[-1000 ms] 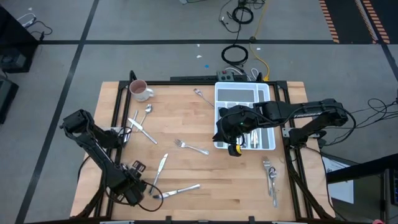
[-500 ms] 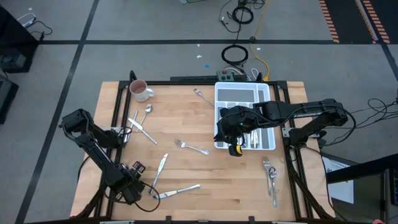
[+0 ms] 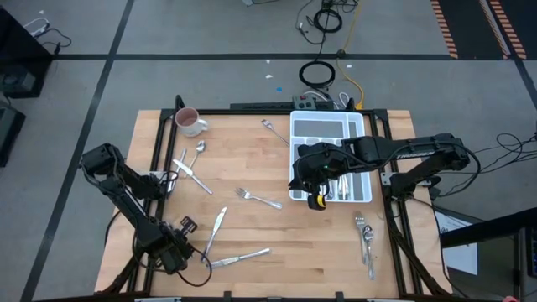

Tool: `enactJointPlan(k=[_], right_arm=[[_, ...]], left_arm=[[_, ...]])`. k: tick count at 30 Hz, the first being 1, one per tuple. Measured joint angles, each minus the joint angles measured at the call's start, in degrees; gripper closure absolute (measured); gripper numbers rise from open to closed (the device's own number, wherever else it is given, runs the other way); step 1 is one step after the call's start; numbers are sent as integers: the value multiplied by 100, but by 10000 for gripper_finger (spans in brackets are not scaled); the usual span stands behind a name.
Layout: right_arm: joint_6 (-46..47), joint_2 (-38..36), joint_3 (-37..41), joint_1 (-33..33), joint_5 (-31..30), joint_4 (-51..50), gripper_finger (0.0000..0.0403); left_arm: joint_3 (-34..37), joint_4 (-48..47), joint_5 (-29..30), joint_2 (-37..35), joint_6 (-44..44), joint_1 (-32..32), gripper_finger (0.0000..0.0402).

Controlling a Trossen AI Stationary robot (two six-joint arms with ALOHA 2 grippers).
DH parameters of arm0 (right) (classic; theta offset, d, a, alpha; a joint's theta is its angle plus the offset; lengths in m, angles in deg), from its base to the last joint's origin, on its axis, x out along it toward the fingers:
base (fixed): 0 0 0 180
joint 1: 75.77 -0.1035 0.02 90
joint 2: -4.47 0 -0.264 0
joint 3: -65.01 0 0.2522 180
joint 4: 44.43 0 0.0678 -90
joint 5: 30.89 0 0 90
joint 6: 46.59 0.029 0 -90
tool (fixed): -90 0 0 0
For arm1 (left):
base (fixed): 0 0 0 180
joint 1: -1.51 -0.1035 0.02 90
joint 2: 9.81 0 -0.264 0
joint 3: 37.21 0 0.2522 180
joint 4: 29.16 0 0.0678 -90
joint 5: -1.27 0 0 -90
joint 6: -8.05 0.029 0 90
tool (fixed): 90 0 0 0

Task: Sort silverware
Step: Put the silver spoon into the silverware tray

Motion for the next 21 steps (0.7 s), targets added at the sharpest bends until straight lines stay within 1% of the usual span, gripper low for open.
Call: enactJointPlan(k=[8,14,16,18,21], right_arm=[[0,-1,0,0,0,18,369],[-46,-1,0,-2,11,75,369],[-97,-9,0,-2,13,66,369],[-176,-37,0,-2,15,50,369],[-379,-211,0,7,15,-46,369]], left_arm=[[-590,-607,19,129,-40,-176,389],[-1064,-711,96,114,-332,-453,389],[-1254,-757,154,107,-422,-548,389],[-1435,-1002,268,103,-487,-638,389],[-1758,-1258,501,99,-378,-816,389]])
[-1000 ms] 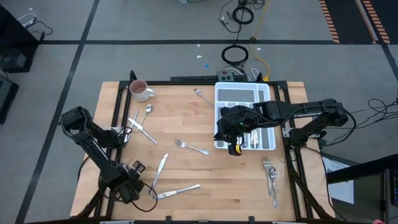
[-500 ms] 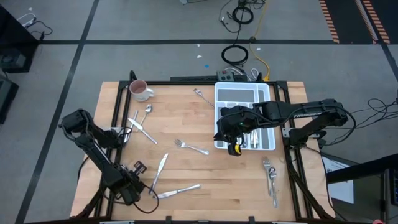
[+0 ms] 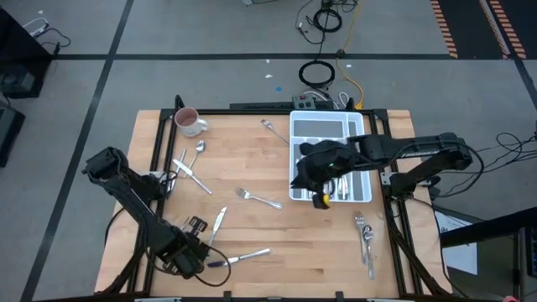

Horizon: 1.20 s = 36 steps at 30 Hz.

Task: Sort silverware
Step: Put the silver spoon into the silverware tray

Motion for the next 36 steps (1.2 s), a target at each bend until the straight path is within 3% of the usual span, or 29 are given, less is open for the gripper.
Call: enactJointPlan(k=[7,13,19,24,26,30,36], right_arm=[[-188,-922,0,247,-312,-637,369],[108,-1772,0,336,-994,-1414,369],[421,-2197,-2,336,-1207,-2180,369],[649,-2475,-2,336,-1213,-3028,369],[713,-2606,-2,336,-1217,-3218,369],[772,-2864,-2,336,-1240,-3302,369],[749,-3137,-2,336,-1222,-3369,369]], left_arm=[[-587,-163,882,-10,1207,-942,389],[-888,34,1493,-12,3175,-2351,389],[-1316,1285,1551,10,5306,-3780,390],[-1575,2714,1382,42,7886,-4657,390],[-1760,3195,1184,204,8589,-4944,390],[-2392,3241,967,873,9583,-5348,390],[-3822,3186,819,2301,10466,-5430,390]])
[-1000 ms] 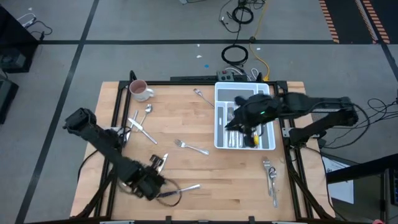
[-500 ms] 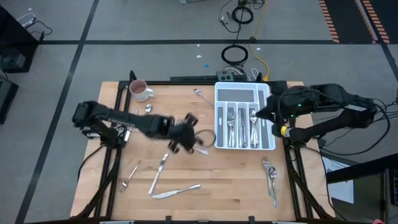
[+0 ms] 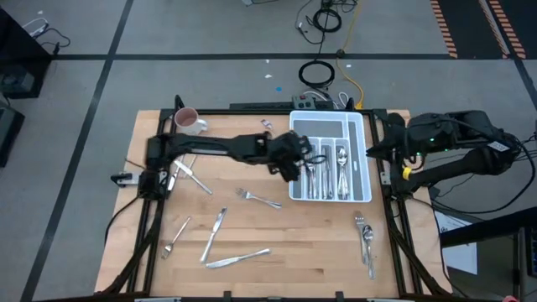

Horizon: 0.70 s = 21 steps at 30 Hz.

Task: Sort silverware
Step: Put the silver spoon into the silverware tray

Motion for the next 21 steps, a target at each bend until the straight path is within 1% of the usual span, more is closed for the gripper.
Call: enactJointPlan(k=[2,6,9,10,12,15,21], right_arm=[[-10,-118,0,0,0,-30,369],[97,-315,0,0,-143,-42,369],[240,-402,0,0,-289,-36,369],[282,-417,0,0,-308,-28,369],[369,-445,0,0,-316,30,369],[468,-462,0,0,-317,44,369],[527,-436,0,0,-319,50,369]], left_arm=[[-570,17,-105,444,161,28,390],[-1620,47,-697,1163,370,43,390],[-2174,27,-888,1583,427,43,390],[-2287,38,-991,1694,441,31,390],[-2437,10,-1147,1885,757,15,390],[-2535,126,-1165,2115,1357,8,390],[-2615,661,-1200,2589,2013,20,390]])
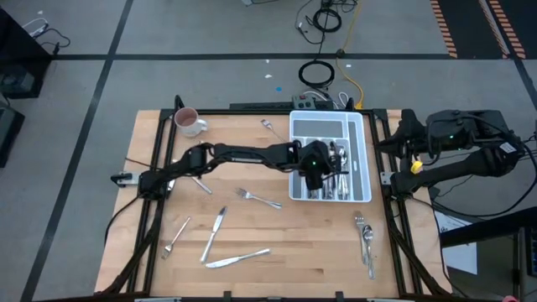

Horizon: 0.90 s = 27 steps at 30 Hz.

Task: Sort silverware
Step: Put the silver spoon into the silverware tray

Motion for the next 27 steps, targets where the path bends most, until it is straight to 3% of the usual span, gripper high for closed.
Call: enactJointPlan(k=[9,17,21,25,27], right_arm=[[-2,4,0,0,0,27,369],[11,72,1,-2,-11,199,369],[787,168,261,-2,-891,-44,369],[1683,103,991,9,-2014,-772,369],[2089,-115,1383,9,-2189,-729,366]], left_arm=[[-10,735,-170,237,202,82,390],[-10,676,-163,248,174,50,390],[-10,576,208,248,169,40,390],[-10,573,633,252,161,31,390],[-10,569,635,239,158,49,390]])
